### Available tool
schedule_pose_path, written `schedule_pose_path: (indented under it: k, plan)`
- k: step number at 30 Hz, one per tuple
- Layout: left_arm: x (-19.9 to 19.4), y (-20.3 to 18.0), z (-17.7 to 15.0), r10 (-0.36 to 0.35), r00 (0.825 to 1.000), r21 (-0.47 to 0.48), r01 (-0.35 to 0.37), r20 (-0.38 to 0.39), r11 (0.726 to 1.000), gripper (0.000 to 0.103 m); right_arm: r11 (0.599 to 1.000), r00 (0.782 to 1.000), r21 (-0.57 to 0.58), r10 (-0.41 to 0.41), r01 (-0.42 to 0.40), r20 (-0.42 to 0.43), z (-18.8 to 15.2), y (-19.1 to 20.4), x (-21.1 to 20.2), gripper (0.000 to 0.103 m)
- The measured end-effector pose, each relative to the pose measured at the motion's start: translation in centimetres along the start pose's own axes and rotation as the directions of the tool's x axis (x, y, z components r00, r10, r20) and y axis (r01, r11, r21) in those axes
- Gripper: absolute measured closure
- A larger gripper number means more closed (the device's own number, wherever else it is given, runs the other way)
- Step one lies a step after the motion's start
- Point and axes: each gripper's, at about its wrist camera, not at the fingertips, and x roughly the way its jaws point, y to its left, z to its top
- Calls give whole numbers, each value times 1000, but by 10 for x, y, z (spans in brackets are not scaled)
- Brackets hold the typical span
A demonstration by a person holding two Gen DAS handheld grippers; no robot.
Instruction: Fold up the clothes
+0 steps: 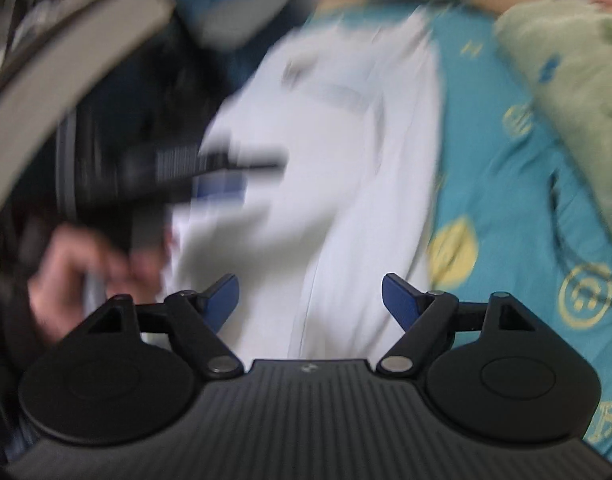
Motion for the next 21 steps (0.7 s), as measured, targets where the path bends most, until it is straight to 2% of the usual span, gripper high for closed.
schedule_pose_path:
  k: [3,5,7,12,16,19,20,21]
  plan:
    - [22,5,24,37,999,-33,-36,27,999,13,990,987,143,-32,10,155,26,-20,5,22]
    - [41,9,40,61,997,-56,-58,51,997,13,973,967,229,-25,-35,254,33,-34,15,22]
    - [66,13,57,90,993,-77,-85,72,993,13,964,950,262,-46,-38,308,32,-46,30,23]
    - [136,17,101,157,979,-86,-147,130,985,13,968,937,199,-204,150,284,29,-72,69,22]
    - [181,7,134,240,948,-15,-242,208,970,15,962,937,244,-194,123,289,32,-86,80,22]
    - [207,-1,161,312,928,44,-327,202,944,35,955,938,277,-186,103,294,34,-97,88,23]
    - [216,-4,170,337,921,67,-355,198,932,53,953,938,288,-183,96,295,35,-100,91,22]
    - [222,-6,178,358,916,95,-378,182,921,81,951,938,298,-180,89,297,36,-104,94,22]
